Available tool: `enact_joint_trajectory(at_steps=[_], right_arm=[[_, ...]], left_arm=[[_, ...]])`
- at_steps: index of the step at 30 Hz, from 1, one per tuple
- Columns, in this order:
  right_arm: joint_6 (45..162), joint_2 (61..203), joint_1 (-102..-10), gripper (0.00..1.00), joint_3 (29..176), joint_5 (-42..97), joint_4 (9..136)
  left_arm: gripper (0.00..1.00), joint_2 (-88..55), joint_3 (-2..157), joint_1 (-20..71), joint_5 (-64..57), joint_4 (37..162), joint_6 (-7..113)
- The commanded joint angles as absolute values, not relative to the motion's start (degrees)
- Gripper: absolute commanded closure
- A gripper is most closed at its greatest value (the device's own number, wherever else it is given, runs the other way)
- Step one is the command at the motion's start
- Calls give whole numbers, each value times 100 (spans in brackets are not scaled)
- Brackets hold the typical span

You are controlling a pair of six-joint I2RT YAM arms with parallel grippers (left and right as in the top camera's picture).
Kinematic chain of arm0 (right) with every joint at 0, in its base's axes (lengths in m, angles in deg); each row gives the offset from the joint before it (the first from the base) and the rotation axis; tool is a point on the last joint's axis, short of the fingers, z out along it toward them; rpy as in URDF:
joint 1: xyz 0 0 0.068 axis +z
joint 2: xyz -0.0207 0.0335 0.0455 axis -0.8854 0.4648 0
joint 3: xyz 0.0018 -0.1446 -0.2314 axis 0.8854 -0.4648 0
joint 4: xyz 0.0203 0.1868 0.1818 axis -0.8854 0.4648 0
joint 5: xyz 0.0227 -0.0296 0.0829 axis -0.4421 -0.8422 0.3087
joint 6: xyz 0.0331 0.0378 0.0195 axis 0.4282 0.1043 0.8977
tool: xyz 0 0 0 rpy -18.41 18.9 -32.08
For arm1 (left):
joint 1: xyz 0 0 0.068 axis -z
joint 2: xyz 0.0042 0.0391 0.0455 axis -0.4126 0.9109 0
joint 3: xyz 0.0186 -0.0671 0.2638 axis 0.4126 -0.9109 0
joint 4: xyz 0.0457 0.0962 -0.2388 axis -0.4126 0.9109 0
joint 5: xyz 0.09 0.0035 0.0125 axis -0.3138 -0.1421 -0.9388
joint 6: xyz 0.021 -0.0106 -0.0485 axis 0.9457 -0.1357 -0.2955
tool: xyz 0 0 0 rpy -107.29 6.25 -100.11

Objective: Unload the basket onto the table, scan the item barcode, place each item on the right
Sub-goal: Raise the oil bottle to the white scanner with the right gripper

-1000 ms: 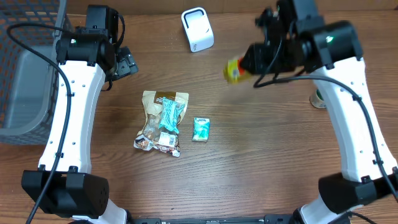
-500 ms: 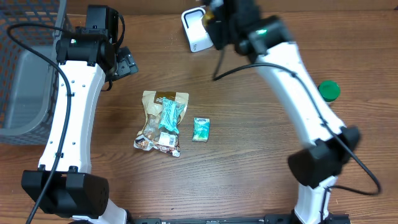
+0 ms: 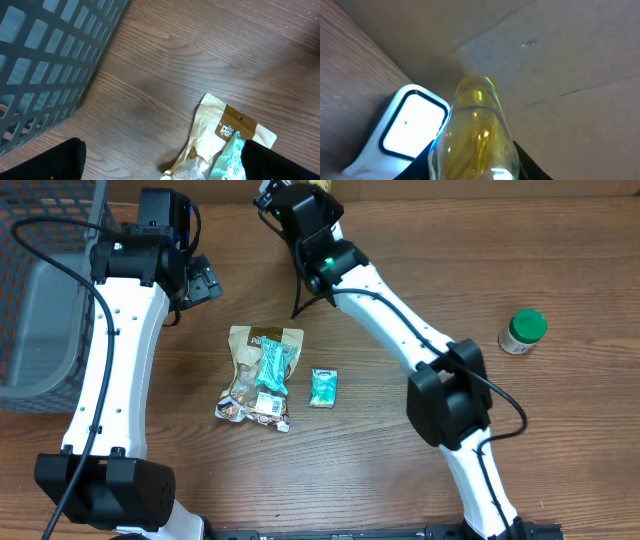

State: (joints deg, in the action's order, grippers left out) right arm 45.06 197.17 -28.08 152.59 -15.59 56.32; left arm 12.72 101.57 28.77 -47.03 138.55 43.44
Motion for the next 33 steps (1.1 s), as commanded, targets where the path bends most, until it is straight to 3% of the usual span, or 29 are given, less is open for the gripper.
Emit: enact_joint_trajectory(at_steps=[1,22,28,33], right_arm=[[4228,19826,-2813,94,15368,-1963,5249],[4593,20224,-2824,96,15342,-2129,4729],[5177,19776,-2824,96,15342,-2468,4814],[5856,18954,-2826,96,15342,-2374,5636]], left_arm=[[0,1196,10264,2888,-4782,13848,4451],[0,1196,10264,2888,-4782,13848,4451],[0,1196,10264,2888,-4782,13848,4451],[0,1196,10264,2888,-4782,13848,4451]])
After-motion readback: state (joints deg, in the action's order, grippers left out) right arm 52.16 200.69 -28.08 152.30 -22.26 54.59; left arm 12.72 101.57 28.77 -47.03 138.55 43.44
